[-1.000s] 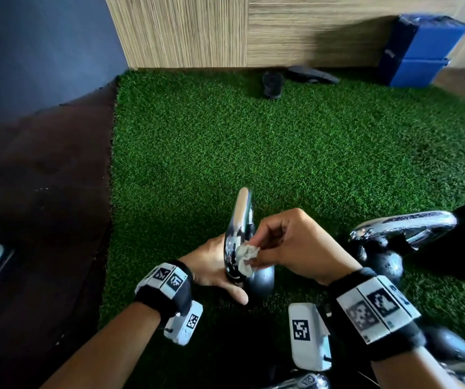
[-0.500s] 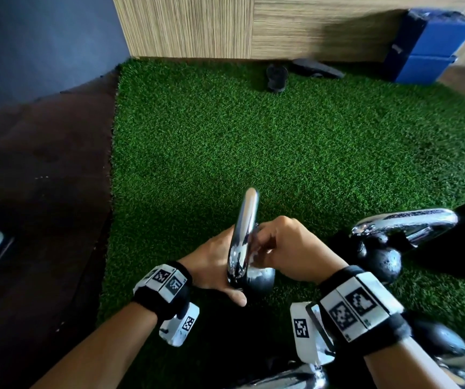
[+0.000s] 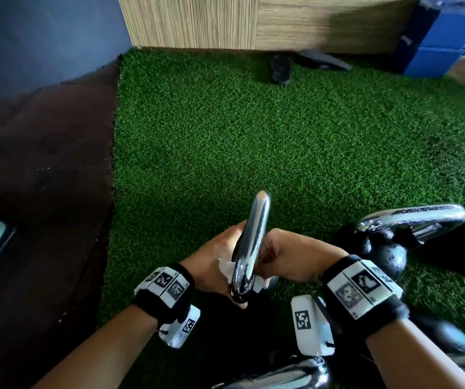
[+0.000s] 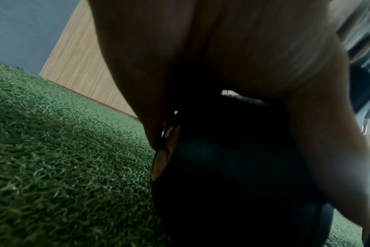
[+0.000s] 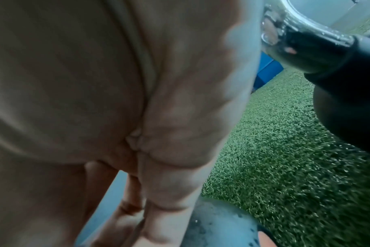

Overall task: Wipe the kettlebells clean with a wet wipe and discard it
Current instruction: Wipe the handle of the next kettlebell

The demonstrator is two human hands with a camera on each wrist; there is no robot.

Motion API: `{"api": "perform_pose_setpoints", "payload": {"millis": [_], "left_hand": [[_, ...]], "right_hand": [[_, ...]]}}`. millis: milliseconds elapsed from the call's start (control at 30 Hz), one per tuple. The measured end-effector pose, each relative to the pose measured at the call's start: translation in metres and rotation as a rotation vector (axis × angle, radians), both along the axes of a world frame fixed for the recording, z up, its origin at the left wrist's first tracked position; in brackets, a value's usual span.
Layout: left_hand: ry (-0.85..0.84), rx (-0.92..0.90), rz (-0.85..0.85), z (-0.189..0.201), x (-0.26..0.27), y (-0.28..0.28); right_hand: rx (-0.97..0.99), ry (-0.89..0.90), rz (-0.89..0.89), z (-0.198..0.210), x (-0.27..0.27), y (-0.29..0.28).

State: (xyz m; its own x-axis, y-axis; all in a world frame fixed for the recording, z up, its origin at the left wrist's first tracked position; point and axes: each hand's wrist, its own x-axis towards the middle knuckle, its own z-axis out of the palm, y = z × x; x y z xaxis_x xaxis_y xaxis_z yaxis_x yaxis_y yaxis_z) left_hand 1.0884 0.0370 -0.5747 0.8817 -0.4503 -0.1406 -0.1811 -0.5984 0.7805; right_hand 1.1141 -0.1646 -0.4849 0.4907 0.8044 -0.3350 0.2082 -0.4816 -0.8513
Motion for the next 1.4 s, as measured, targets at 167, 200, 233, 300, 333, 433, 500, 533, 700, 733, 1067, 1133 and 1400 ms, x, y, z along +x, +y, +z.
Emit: {"api": "perform_pose_setpoints", "payload": {"millis": [167,200,233,300,333,433,500,533,700,733,1067,1133,1400], "left_hand": [[-0.03,-0.03,-0.041,-0.007,0.003,0.002],[-0.02,-0.044,-0.029,-0.009,0.003,0.001],[-0.001,-0.055,-0.006,-0.009,0.003,0.001],[0.011,-0.081,0.037,-0.012,0.003,0.0],[0.014,-0.079,0.046,-0.015,0.004,0.0],[0.028,-0.094,0.079,-0.018,0.005,0.003],[0.027,-0.11,0.07,-0.022,0.002,0.003],[0.044,-0.133,0.052,-0.024,0.001,0.005],[-0.117,-0.178,-0.046,-0.008,-0.005,-0.001],[-0.127,-0.191,-0.072,-0.003,-0.008,-0.004],[-0.093,-0.325,-0.049,0.002,-0.002,-0.012],[-0.034,-0.269,-0.022,-0.002,-0.003,-0.009],[-0.025,-0.207,0.013,-0.001,-0.005,-0.006]], "right_hand": [[0.137,0.191,-0.02,-0.011,-0.001,-0.002],[0.167,0.215,-0.005,-0.012,-0.001,-0.002],[0.196,0.239,0.002,-0.013,-0.001,-0.002],[0.256,0.271,-0.027,-0.016,0.001,-0.001],[0.291,0.281,-0.054,-0.018,0.001,-0.002],[0.443,0.392,-0.195,-0.025,0.0,-0.001],[0.507,0.465,-0.25,-0.028,-0.002,-0.001],[0.509,0.472,-0.246,-0.029,-0.002,-0.001],[0.513,0.417,-0.294,-0.028,0.002,-0.001],[0.535,0.421,-0.358,-0.026,0.004,-0.001],[0.614,0.359,-0.758,-0.031,0.006,0.008],[0.658,0.324,-0.847,-0.029,0.007,0.008],[0.482,0.057,-1.039,-0.021,0.009,0.011]]}}
